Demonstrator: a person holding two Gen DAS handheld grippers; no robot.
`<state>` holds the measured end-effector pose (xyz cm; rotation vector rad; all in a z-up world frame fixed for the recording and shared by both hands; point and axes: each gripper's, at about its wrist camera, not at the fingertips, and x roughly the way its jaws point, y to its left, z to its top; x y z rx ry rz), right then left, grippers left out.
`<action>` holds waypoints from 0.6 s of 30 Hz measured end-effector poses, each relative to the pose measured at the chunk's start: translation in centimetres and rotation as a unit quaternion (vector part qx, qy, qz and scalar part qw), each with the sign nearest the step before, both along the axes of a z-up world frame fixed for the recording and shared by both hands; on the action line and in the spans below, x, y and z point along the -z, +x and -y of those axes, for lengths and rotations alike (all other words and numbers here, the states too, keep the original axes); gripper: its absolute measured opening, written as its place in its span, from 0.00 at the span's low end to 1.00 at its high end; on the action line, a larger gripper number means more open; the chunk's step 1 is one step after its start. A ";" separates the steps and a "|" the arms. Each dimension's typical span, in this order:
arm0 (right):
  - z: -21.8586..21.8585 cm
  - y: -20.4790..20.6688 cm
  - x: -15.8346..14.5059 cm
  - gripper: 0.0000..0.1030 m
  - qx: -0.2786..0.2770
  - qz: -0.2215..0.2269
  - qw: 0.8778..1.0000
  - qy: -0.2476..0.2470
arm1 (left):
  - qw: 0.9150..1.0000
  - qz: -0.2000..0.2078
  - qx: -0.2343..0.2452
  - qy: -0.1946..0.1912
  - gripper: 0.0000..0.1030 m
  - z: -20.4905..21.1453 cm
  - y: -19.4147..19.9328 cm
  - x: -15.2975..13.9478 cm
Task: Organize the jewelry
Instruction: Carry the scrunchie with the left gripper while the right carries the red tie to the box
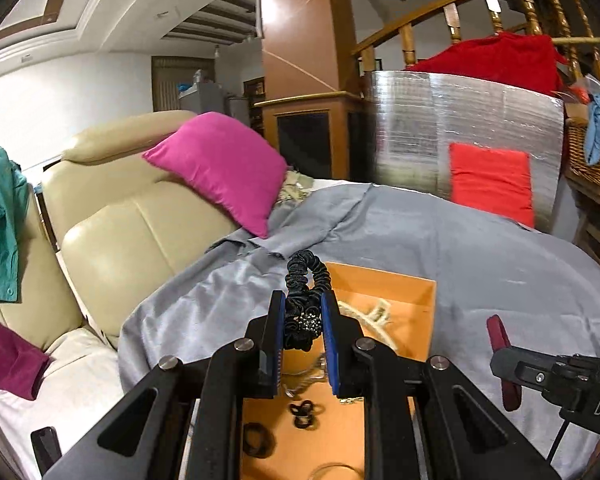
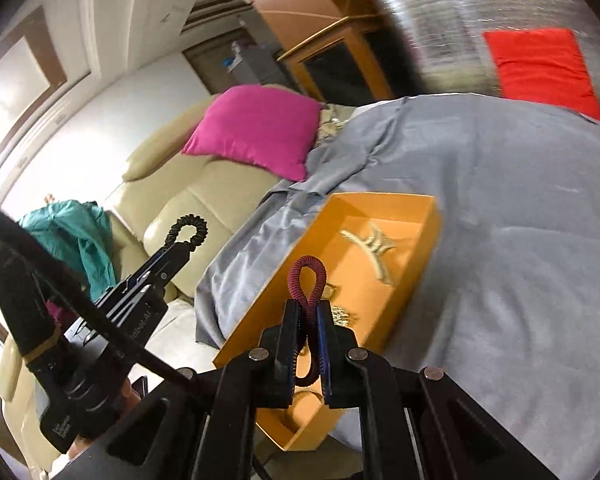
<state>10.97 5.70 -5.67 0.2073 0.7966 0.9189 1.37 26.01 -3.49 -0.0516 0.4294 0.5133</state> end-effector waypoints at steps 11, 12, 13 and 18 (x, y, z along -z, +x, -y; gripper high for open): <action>-5.6 0.0 0.3 0.10 -0.037 -0.006 0.999 -0.019 | 1.000 -0.013 -0.018 -0.013 0.18 -3.3 -0.3 1.8; -5.9 0.1 0.5 0.10 -0.039 -0.008 0.999 -0.021 | 1.000 -0.015 -0.018 -0.014 0.18 -3.4 -0.3 1.9; -6.3 0.2 0.7 0.10 -0.041 -0.010 0.999 -0.023 | 1.000 -0.017 -0.019 -0.014 0.18 -3.6 -0.2 2.2; -7.4 0.8 1.9 0.10 -0.045 -0.021 0.998 -0.032 | 0.999 -0.028 -0.020 -0.021 0.18 -4.2 0.2 3.4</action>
